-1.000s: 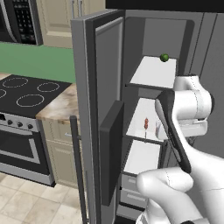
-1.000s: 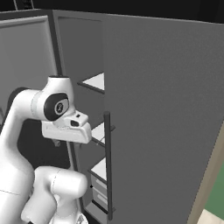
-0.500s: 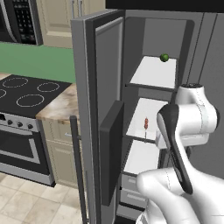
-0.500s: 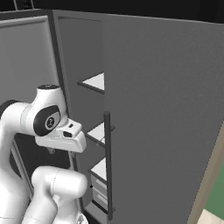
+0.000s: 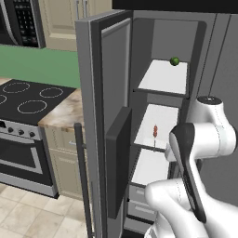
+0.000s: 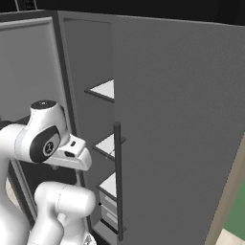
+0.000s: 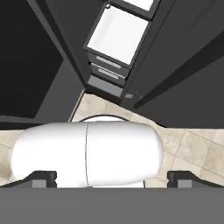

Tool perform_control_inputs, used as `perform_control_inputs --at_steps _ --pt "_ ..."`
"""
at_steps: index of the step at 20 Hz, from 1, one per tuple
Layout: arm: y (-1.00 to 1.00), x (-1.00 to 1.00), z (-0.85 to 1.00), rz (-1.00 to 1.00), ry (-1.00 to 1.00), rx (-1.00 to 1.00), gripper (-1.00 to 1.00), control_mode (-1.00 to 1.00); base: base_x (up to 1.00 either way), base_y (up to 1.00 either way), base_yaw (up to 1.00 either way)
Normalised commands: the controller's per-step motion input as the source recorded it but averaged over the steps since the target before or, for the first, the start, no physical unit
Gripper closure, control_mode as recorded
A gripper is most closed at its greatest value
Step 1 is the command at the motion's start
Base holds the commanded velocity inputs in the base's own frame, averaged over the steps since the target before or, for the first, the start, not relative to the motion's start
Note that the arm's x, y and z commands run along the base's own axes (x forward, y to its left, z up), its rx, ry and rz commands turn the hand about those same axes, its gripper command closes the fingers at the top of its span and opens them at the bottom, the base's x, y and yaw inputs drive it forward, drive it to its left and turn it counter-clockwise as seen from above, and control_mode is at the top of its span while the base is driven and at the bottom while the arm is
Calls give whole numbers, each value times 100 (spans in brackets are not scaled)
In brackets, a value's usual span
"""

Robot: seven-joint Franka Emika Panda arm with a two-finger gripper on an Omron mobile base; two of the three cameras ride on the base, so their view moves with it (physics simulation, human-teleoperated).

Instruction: Store the kebab skewer in the freezer for long-term storage. Close the freezer door after placing the cooked food.

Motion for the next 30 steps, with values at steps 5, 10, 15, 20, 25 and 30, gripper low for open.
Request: perform_control_inputs --at_steps 5,10,15,20,25,30 --pt "0 -8 0 0 0 0 -100 -100 0 0 0" --pt "0 -27 0 0 0 0 -100 -100 0 0 0" --pt "0 -7 0 0 0 0 -100 100 -39 0 -3" --pt "0 0 0 0 0 0 -100 100 -48 0 -14" --pt "0 0 0 0 0 0 -100 100 -46 8 -23" --pt "0 0 0 0 0 0 -100 100 -73 8 -36"
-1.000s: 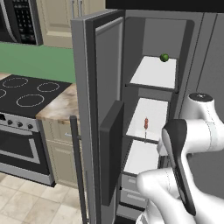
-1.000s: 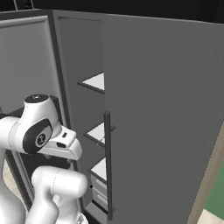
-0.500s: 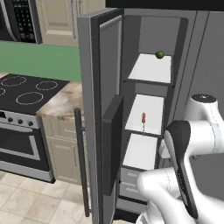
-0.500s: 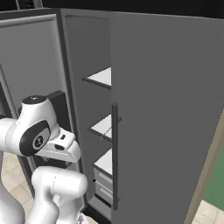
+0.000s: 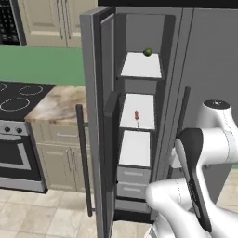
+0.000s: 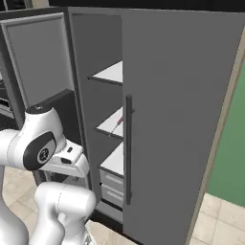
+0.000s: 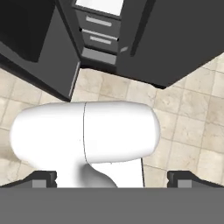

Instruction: Store the kebab skewer in the freezer for long-term storage. Close the freezer door after placing the cooked food.

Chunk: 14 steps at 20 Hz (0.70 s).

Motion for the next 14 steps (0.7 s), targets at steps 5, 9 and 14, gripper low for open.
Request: perform_control_inputs --at_steps 5,9,14 --pt "0 0 0 0 0 0 -100 100 -56 23 -39" --pt "0 0 0 0 0 0 -100 100 -23 40 -37" --pt "0 0 0 0 0 0 -100 100 -8 67 -31"
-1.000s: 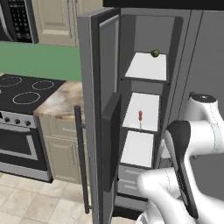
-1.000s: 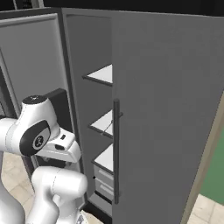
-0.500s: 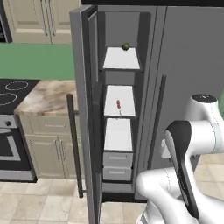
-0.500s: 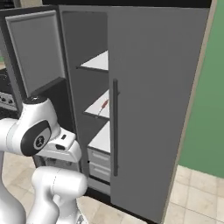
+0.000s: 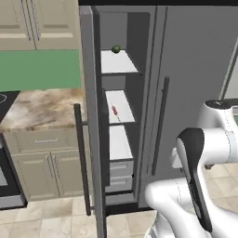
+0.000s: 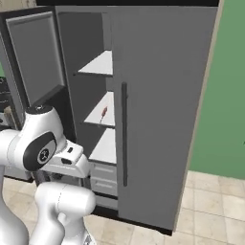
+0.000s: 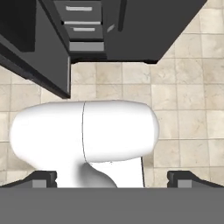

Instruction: Store the kebab skewer in the freezer for long-term storage. Close the freezer door after placing the cooked food.

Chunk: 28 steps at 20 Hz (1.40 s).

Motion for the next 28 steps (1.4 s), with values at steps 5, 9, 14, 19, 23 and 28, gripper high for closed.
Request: perform_control_inputs --at_steps 5,9,14,19,23,28 --pt "0 0 0 0 0 0 -100 100 -10 66 -21" --pt "0 0 0 0 0 0 -100 100 -40 15 -13" --pt "0 0 0 0 0 0 -100 100 -47 0 -9" --pt "0 0 0 0 0 0 -100 100 -25 5 -4" --pt "0 0 0 0 0 0 -100 100 -15 7 0" --pt "0 0 0 0 0 0 -100 100 -5 22 0"
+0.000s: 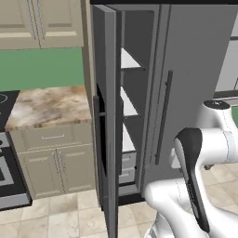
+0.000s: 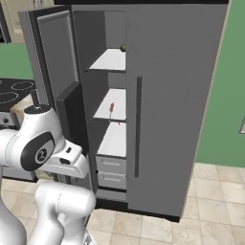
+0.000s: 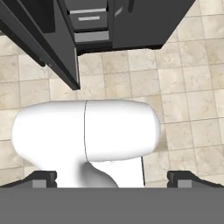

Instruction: Store the kebab skewer in the freezer for long-term storage. Close the freezer door after placing the cooked food.

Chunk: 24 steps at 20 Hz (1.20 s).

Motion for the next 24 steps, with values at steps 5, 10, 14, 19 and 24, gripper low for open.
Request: perform_control_inputs --at_steps 5,10,14,19,24 --pt "0 0 0 0 0 0 -100 100 -20 32 0" --pt "0 0 0 0 0 0 -100 100 -26 23 0" --pt "0 0 0 0 0 0 -100 100 -2 4 0" --pt "0 0 0 0 0 0 -100 100 0 0 0" --pt "0 0 0 0 0 0 -100 100 0 0 0"
